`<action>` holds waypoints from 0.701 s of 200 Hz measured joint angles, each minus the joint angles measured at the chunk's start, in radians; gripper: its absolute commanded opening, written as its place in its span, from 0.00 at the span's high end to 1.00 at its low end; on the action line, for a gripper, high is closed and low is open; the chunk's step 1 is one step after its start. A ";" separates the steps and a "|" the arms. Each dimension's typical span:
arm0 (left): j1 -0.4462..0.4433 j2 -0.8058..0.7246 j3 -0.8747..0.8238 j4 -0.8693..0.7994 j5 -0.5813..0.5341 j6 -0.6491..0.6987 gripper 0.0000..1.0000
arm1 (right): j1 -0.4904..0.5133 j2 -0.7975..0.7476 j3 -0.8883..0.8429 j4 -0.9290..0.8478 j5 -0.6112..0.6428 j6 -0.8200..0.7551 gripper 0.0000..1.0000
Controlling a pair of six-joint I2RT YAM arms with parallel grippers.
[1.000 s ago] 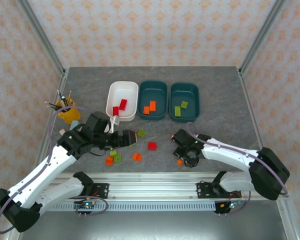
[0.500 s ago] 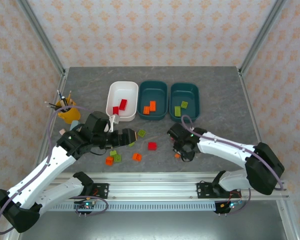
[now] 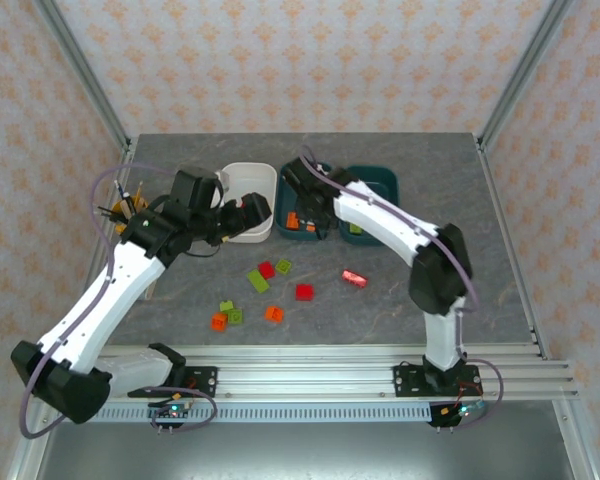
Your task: Sort the legos into containers by color
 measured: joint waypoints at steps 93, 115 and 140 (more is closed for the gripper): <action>0.053 0.105 0.012 0.061 -0.014 -0.020 0.06 | -0.100 0.446 0.414 -0.175 0.009 -0.118 0.60; 0.053 0.095 0.003 0.061 -0.023 -0.023 0.06 | -0.098 0.456 0.435 -0.195 0.003 -0.129 0.47; 0.053 0.065 -0.022 0.048 -0.045 -0.023 0.06 | -0.098 0.456 0.479 -0.207 0.001 -0.134 0.43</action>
